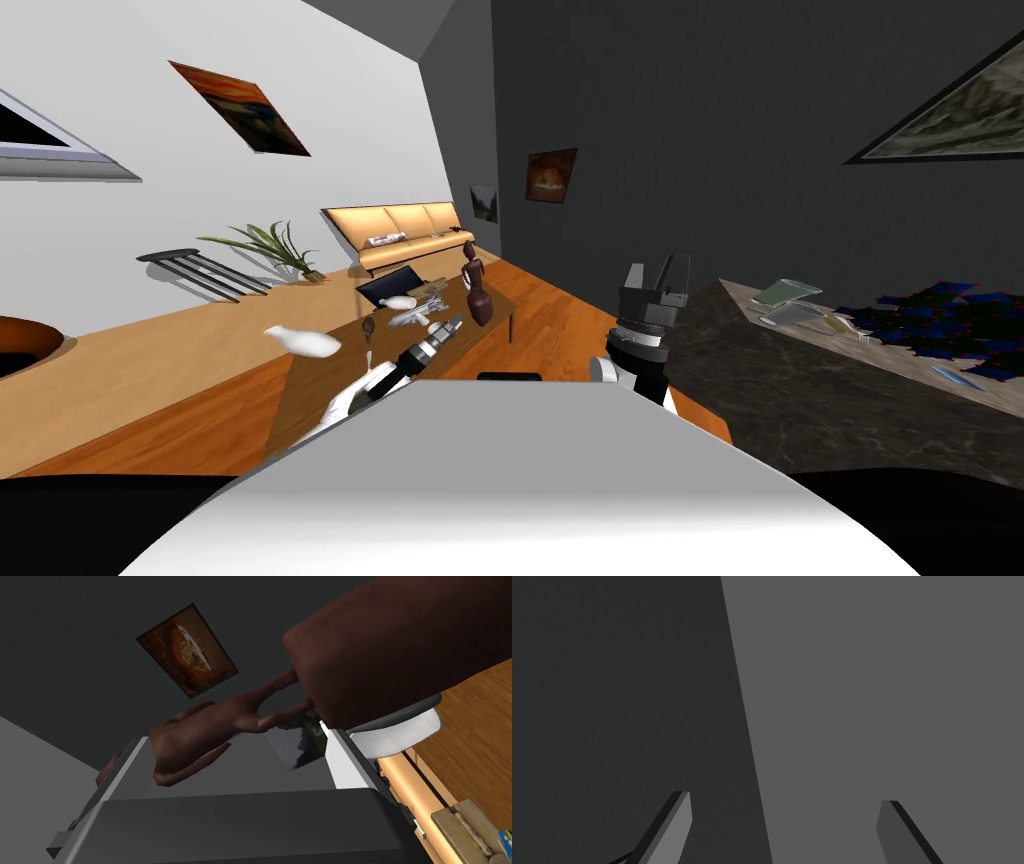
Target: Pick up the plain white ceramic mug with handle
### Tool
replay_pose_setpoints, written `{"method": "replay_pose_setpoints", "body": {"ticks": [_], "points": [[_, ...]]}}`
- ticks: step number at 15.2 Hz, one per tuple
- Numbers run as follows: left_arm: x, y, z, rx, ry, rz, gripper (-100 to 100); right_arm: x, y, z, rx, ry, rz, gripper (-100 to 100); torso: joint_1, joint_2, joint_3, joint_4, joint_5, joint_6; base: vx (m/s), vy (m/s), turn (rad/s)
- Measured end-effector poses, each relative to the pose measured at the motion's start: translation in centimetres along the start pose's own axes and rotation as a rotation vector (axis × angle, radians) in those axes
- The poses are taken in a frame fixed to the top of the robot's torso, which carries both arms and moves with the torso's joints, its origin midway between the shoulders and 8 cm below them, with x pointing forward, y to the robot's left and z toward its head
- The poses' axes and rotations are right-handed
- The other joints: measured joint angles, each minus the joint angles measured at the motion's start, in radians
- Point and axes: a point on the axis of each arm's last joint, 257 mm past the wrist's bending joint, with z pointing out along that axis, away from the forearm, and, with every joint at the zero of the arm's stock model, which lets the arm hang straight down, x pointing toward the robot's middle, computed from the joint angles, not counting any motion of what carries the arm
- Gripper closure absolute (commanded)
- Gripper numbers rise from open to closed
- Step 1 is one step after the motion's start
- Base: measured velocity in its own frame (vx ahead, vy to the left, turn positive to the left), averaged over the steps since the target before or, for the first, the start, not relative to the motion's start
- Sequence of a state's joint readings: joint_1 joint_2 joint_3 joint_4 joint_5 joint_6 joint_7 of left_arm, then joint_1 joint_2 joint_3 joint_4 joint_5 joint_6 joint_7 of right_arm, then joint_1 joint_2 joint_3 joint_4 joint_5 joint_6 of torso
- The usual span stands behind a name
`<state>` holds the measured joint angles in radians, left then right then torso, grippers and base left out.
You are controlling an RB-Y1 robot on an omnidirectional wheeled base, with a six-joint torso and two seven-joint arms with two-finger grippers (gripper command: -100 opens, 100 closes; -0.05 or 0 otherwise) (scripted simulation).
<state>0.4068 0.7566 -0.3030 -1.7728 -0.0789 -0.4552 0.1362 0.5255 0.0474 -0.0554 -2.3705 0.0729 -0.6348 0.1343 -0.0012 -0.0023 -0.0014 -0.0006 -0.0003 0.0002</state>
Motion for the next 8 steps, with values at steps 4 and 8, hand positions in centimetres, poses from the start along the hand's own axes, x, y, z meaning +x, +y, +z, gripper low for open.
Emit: {"method": "replay_pose_setpoints", "body": {"ticks": [4, 8], "points": [[0.7, 4.2, -2.1, -0.106, 0.069, -0.006, -100, 0.0, 0.0, 0.0, 0.000, 0.000, 0.000, 0, 0.000, 0.000, 0.000, 0.000, 0.000, 0.000, 0.038, -0.024, -0.093], [1.0, 8.0, -4.2, -0.226, 0.135, -0.007, -100, 0.0, 0.0, 0.0, 0.000, 0.000, 0.000, 0, -0.001, -0.001, -0.001, 0.000, 0.000, 0.000, 0.041, -0.028, -0.093]]}}
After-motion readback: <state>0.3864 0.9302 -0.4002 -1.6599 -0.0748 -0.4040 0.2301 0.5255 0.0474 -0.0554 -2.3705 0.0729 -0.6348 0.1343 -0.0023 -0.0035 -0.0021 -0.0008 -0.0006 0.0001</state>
